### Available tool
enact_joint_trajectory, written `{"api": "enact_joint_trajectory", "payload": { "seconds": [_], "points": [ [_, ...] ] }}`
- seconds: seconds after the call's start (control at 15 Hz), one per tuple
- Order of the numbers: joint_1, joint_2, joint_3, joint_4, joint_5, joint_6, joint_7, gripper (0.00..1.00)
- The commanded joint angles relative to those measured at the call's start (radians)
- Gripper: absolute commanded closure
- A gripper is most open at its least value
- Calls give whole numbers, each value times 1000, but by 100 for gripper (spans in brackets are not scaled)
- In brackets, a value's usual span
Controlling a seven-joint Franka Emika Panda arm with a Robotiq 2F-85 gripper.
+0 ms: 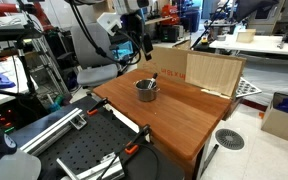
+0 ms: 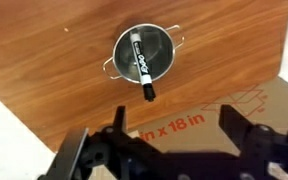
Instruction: Pick up the marker from the table and put it in the pot
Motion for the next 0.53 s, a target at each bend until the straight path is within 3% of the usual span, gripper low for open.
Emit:
{"api": "enact_joint_trajectory", "payload": {
  "seconds": [0.0,0.47],
  "points": [
    [-188,-3,194,-9,65,-9,-49,0],
    [-187,-3,194,-15,65,-9,-49,0]
  ]
}}
